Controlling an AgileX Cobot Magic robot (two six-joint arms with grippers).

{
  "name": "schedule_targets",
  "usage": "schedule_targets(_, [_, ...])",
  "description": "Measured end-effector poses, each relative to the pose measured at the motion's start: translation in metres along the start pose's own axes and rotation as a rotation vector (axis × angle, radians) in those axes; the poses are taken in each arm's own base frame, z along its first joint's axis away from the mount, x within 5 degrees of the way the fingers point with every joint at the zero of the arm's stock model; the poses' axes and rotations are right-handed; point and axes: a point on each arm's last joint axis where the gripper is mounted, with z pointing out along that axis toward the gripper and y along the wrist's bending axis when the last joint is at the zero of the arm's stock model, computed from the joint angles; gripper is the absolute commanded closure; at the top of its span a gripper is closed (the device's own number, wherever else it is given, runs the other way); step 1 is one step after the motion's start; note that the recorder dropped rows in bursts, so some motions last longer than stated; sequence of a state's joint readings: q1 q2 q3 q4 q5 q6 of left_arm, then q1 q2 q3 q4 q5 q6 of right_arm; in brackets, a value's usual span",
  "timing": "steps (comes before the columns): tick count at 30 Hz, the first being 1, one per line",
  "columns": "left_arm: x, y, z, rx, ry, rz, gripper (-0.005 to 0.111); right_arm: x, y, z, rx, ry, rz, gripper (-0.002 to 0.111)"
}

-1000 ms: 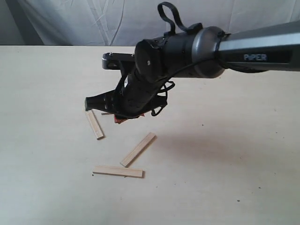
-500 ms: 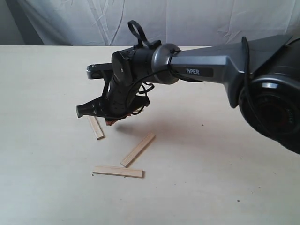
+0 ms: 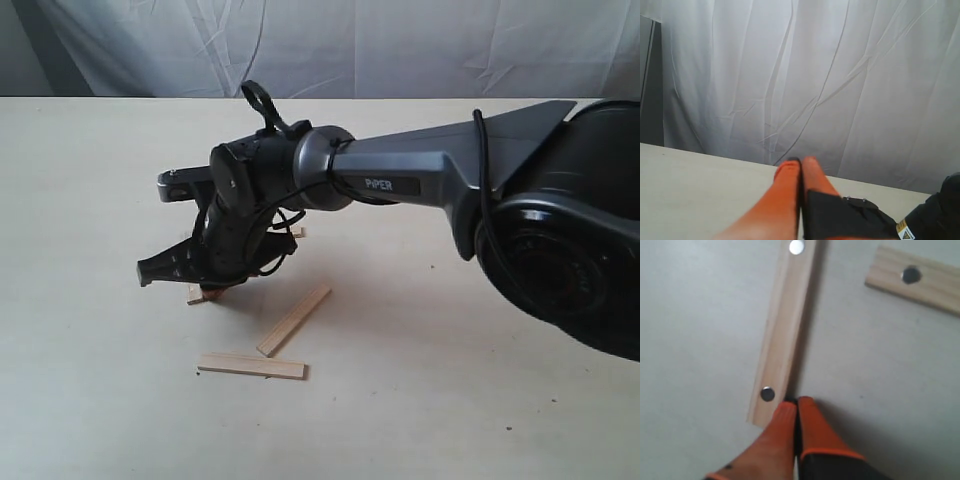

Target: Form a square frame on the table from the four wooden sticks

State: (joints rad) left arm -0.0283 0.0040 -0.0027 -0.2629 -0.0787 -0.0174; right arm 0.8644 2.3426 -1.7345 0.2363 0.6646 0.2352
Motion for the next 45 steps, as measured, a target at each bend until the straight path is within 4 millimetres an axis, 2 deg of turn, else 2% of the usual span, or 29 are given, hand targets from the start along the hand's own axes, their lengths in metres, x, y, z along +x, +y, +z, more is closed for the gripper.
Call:
schedule_targets(10, [0.002, 0.000, 0.000, -0.001, 0.023, -0.015, 0.107, 0.003, 0.006, 0.000, -0.049, 0.035, 0.063, 0.109])
schedule_targets(15, [0.002, 0.000, 0.000, -0.003, 0.026, -0.038, 0.107, -0.003, 0.010, -0.023, -0.077, 0.015, 0.076, 0.109])
schedule_targets(19, [0.006, 0.000, 0.000, -0.004, 0.077, -0.046, 0.107, -0.015, -0.009, -0.051, -0.072, 0.023, 0.119, 0.109])
schedule_targets(23, [0.002, -0.003, 0.011, -0.024, 0.202, -0.043, 0.107, -0.025, -0.040, -0.079, -0.027, 0.039, 0.149, 0.109])
schedule_targets(26, [-0.005, -0.006, 0.030, -0.052, 0.328, -0.018, 0.107, -0.026, -0.051, -0.096, 0.024, 0.048, 0.126, 0.109])
schedule_targets(29, [-0.015, -0.011, 0.059, -0.072, 0.481, 0.033, 0.107, -0.027, -0.057, -0.112, 0.067, 0.045, 0.099, 0.109])
schedule_targets(33, [-0.020, -0.015, 0.110, -0.098, 0.726, 0.096, 0.107, -0.028, -0.068, -0.132, 0.104, 0.045, 0.095, 0.109])
schedule_targets(36, [-0.001, -0.011, 0.146, -0.113, 0.934, 0.117, 0.107, -0.028, -0.083, -0.142, 0.125, 0.052, 0.122, 0.109])
schedule_targets(39, [0.023, -0.017, 0.172, -0.083, 1.081, 0.113, 0.107, -0.023, -0.099, -0.149, 0.151, 0.061, 0.147, 0.109])
schedule_targets(45, [0.073, -0.056, 0.206, 0.023, 1.250, 0.129, 0.107, 0.005, -0.127, -0.141, 0.211, 0.109, 0.160, 0.109])
